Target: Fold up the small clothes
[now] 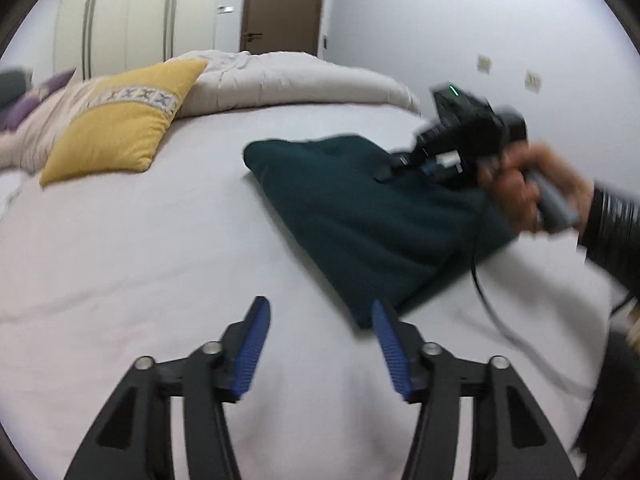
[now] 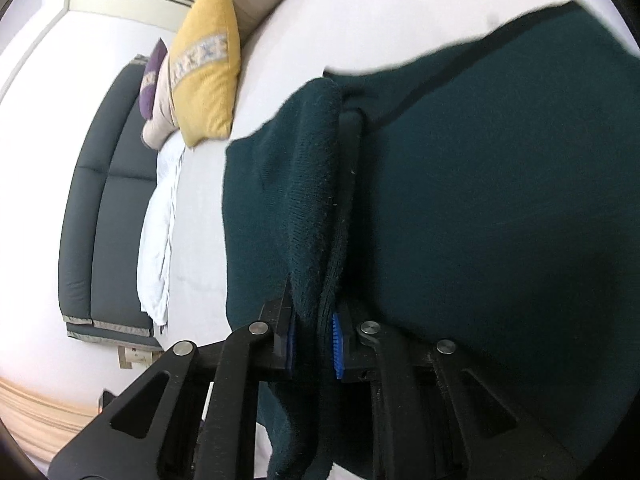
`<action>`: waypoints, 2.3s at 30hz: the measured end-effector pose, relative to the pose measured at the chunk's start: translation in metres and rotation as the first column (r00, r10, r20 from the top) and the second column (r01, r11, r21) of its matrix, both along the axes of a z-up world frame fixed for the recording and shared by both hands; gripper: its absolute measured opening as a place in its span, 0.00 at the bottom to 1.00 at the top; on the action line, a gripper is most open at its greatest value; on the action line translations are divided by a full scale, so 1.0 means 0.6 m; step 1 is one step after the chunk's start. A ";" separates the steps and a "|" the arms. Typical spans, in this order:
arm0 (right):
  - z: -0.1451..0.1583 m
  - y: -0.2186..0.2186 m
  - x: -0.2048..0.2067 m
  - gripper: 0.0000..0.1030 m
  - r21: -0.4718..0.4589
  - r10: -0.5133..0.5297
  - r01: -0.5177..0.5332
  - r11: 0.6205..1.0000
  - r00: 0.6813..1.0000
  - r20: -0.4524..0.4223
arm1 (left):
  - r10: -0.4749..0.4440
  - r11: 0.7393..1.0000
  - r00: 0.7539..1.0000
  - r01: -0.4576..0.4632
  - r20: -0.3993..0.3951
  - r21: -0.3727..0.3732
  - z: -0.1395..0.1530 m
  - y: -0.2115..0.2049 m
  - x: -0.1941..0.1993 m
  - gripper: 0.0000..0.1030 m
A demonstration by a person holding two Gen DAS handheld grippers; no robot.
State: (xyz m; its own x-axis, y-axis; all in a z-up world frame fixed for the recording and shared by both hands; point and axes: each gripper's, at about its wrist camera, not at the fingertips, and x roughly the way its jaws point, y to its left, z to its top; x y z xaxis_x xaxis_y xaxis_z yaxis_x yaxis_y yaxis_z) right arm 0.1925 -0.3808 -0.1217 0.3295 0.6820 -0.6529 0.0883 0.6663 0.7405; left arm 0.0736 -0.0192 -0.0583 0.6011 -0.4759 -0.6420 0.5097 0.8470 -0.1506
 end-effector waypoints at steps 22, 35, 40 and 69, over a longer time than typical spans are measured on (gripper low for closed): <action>0.028 -0.298 -0.146 0.11 -0.018 -0.206 0.208 0.978 0.977 0.058 | 0.039 0.994 0.992 -0.050 -0.117 -0.095 0.047 -0.207 0.168 0.63; -0.052 -0.311 -0.160 0.09 0.014 -0.231 0.231 0.973 0.970 0.077 | 0.096 0.992 0.986 -0.106 -0.134 -0.071 -0.002 -0.233 0.241 0.62; -0.055 -0.314 -0.148 0.08 0.045 -0.234 0.232 0.972 0.970 0.061 | 0.031 0.999 0.993 -0.035 -0.110 -0.035 -0.008 -0.283 0.245 0.62; -0.062 -0.290 -0.308 0.00 0.082 -0.219 0.213 0.974 0.974 0.064 | 0.025 1.000 0.994 -0.027 -0.106 -0.015 0.014 -0.290 0.224 0.64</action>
State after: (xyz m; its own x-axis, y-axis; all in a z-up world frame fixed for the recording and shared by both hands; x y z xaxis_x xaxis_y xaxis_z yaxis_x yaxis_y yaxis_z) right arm 0.0079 -0.5545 -0.1592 0.5188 0.6350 -0.5724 0.1682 0.5806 0.7966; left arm 0.2082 -0.1935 -0.0500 0.5427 -0.4715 -0.6951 0.4678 0.8570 -0.2160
